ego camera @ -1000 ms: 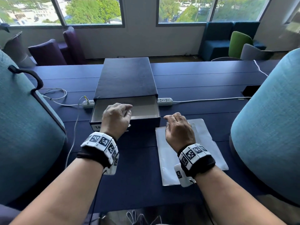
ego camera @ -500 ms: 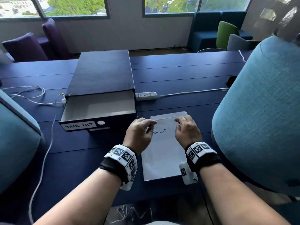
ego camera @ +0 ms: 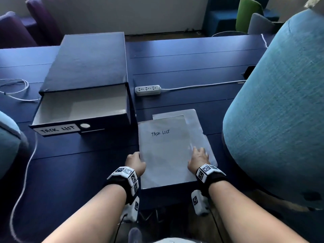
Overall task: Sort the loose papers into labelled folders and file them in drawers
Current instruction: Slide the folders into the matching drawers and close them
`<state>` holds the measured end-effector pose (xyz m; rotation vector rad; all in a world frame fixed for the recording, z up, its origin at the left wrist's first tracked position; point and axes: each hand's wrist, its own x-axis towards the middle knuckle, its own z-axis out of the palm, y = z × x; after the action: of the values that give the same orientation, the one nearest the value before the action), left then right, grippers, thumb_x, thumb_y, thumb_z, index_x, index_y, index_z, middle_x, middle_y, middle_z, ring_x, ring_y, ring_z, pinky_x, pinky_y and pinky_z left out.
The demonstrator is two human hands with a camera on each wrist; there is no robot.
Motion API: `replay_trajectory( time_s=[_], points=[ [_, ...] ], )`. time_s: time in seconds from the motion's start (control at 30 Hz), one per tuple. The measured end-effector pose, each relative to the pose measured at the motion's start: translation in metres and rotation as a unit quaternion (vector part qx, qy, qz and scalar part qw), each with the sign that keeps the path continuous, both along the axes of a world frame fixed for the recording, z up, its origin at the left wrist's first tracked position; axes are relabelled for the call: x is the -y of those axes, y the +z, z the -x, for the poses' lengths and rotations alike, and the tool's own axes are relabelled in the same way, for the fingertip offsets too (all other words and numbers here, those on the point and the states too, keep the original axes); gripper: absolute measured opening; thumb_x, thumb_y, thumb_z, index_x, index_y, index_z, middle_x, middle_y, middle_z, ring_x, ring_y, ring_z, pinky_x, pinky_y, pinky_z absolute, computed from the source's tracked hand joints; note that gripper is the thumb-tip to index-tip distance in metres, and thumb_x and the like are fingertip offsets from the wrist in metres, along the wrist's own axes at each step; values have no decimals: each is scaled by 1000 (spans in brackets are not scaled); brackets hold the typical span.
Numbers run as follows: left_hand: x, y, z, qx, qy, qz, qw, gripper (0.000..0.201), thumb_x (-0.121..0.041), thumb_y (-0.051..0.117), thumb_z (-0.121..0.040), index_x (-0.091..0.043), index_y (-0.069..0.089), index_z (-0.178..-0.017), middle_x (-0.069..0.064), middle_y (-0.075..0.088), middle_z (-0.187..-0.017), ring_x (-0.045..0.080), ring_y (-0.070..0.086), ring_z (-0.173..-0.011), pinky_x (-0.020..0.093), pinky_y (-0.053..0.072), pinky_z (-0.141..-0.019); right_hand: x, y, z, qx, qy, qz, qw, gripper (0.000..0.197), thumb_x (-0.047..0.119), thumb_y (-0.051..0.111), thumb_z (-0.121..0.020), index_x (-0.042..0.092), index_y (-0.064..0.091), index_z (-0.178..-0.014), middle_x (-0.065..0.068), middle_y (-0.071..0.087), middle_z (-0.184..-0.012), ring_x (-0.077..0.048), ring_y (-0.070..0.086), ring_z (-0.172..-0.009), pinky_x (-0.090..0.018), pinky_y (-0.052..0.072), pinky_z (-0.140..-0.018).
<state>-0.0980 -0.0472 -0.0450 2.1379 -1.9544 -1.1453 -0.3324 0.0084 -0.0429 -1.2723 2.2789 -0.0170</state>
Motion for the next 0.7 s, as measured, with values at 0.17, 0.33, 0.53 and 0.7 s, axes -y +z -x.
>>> replay_trajectory(
  time_s=[0.17,0.33,0.53,0.7],
  points=[
    [4,5,8,-81,64,-26,994,35,-27,66,-74,-8,63,-104,9,70,-102,26,66,-92,30,52,-78,-2,-8,3,-5,7,-4,1000,72,10,53,-87,18,18,-149,-8,26,-139,-30,29,-130,-38,38,-102],
    [-6,34,31,-182,81,11,980,38,-9,61,-80,-18,45,-113,5,64,-103,25,63,-94,33,53,-84,-1,-10,9,15,6,-8,1000,69,12,52,-87,21,21,-148,-8,27,-138,-30,28,-131,-39,37,-102],
    [-16,92,33,-242,32,113,963,38,4,49,-83,-23,43,-110,-1,65,-94,20,64,-88,33,54,-77,14,19,15,198,-80,89,973,65,29,54,-94,7,24,-148,-11,45,-142,-22,45,-126,-24,32,-102],
    [-18,150,6,-277,13,200,940,39,11,46,-82,-19,46,-107,3,61,-90,14,57,-77,17,48,-59,29,70,3,356,-68,203,910,29,15,58,-93,26,45,-116,-4,61,-105,-7,58,-77,-8,46,-70]
  ],
)
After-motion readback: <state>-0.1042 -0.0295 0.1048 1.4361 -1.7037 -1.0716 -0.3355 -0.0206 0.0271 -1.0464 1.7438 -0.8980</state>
